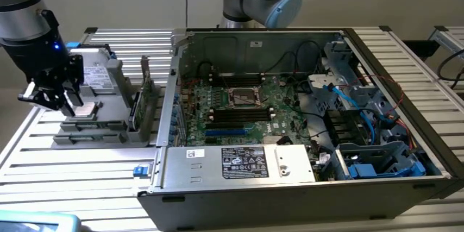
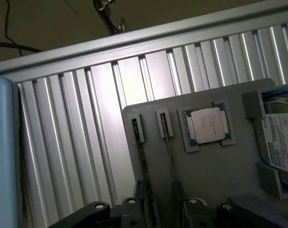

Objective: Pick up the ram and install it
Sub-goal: 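Pick up the ram and move it above insertion slot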

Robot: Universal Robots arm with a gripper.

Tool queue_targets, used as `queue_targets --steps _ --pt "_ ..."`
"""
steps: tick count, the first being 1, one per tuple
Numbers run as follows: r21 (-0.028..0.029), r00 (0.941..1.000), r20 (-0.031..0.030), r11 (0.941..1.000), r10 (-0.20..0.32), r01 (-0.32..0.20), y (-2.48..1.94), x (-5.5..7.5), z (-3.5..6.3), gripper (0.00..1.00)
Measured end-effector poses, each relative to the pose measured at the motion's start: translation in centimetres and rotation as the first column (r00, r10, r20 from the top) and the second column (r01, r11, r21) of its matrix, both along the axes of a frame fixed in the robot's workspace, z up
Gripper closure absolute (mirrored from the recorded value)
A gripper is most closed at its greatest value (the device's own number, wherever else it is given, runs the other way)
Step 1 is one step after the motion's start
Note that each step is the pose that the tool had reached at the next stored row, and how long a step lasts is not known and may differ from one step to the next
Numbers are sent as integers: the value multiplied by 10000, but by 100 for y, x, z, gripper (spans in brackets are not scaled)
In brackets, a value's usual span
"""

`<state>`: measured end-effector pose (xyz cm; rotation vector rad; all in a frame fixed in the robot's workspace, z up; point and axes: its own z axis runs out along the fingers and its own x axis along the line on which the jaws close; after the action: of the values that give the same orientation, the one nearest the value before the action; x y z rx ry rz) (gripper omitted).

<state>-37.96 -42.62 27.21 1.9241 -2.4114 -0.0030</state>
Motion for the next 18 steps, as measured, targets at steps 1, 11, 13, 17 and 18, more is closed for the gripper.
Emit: queue_targets --steps 1,11,13,17,18 --pt "0 10000 -66 10000 49 -49 -9 0 -13 64" --pt "3 9867 -241 9870 1607 -1608 -19 0 -141 64" --pt "3 9826 -242 9829 1843 -1844 -26 -1 -160 64" --pt "12 9778 -239 9781 2083 -2083 -86 0 -195 64" --pt "16 9771 -238 9774 2114 -2114 -111 -1 -204 64"
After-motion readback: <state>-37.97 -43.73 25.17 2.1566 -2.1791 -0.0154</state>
